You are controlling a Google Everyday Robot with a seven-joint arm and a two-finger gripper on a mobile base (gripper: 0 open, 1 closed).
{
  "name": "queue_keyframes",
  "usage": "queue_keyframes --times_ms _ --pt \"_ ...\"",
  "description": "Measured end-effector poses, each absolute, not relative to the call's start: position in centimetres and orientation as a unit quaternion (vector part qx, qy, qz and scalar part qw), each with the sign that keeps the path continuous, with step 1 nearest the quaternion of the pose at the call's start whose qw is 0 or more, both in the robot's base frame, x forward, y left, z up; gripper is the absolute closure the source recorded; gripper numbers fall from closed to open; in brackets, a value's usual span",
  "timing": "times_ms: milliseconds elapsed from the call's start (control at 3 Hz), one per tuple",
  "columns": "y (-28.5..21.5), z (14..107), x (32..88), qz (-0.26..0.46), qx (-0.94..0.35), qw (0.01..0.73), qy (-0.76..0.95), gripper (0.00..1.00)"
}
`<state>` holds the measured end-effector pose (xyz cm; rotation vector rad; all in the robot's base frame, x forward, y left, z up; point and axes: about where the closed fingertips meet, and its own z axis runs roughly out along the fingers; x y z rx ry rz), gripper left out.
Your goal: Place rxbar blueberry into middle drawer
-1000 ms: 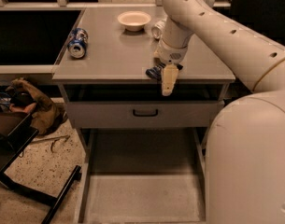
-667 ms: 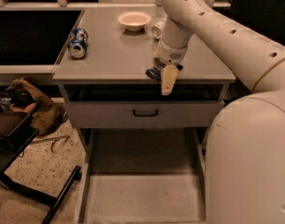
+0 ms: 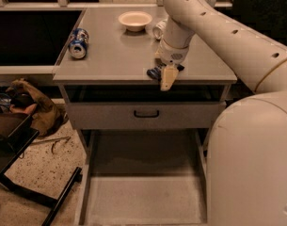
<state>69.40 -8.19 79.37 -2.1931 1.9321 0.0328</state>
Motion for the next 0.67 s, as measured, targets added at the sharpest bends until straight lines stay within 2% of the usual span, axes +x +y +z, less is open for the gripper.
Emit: queue_keyframes --times_ms 667 --pt "-8.17 79.64 69.35 0.011 -0.746 0.109 0.657 0.92"
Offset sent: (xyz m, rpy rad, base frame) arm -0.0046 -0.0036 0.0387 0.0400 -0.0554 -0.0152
